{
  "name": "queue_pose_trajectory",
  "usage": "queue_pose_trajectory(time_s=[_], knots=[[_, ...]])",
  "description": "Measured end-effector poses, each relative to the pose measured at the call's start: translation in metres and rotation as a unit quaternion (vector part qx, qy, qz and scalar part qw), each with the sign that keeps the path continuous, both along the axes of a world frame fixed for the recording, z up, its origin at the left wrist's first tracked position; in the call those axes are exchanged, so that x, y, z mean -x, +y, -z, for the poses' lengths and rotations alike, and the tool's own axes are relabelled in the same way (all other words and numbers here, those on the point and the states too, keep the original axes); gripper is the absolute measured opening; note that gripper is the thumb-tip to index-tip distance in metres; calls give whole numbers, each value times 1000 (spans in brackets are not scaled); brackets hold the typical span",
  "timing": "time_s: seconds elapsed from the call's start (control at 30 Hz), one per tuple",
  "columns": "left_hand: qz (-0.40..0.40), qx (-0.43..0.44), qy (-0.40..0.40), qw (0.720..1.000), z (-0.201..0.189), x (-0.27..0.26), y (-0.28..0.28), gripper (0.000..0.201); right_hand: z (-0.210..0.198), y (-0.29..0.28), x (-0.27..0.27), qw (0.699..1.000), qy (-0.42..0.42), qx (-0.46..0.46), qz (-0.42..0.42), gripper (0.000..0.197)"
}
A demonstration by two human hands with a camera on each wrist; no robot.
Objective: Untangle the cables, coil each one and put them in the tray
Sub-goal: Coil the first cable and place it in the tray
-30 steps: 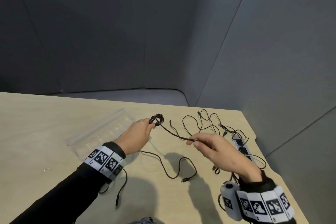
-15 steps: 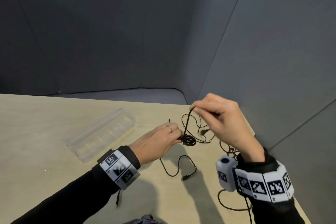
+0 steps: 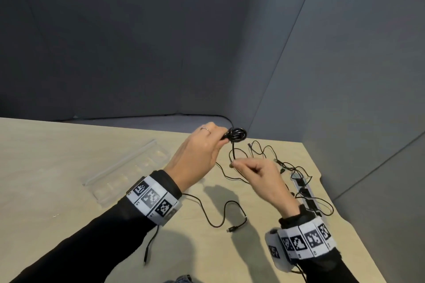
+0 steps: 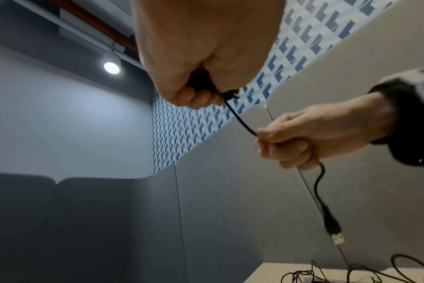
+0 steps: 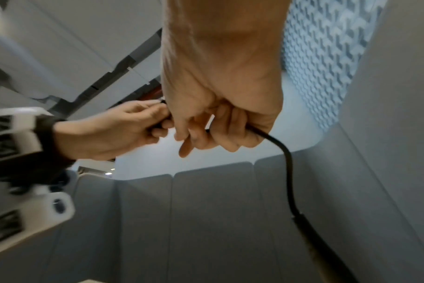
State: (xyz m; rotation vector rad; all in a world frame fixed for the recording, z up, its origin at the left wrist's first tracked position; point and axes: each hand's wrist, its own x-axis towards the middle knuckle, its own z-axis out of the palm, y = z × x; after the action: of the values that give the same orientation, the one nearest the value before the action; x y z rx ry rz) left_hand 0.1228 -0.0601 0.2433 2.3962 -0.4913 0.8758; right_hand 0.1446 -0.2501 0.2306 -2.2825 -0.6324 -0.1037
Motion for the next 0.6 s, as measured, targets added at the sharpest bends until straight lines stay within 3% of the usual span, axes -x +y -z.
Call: queue_pose_trajectory(time_s=[0.07,0.1,0.23,0.33,0.37,0.47,0.53,0.6], knots=[[-42,-24,8,999,2,-5,3,33,-1,1,19,968,-178,174,-13,26],[-58,-44,8,997,3,-7,5,33,-7,4,29,949,-232,211,-21,23],[-23,-119,-14,992,14,0,-3,26,-41,8,49,917,-351,188,-9,13],[34,-136,-44,989,22,2,-12,3,-60,3,37,888,-431,162,22,19],[55,-146,-46,987,21,2,-15,9,-65,3,34,885,-439,154,19,19],[90,-164,-52,981,21,-1,-14,2,-69,2,14,924,-376,61,-21,11],[99,-141,-42,984,17,2,-11,16,-67,1,-1,961,-263,-78,-32,7],[97,-92,-23,991,14,4,-10,19,-57,0,-14,972,-134,-192,-29,5]])
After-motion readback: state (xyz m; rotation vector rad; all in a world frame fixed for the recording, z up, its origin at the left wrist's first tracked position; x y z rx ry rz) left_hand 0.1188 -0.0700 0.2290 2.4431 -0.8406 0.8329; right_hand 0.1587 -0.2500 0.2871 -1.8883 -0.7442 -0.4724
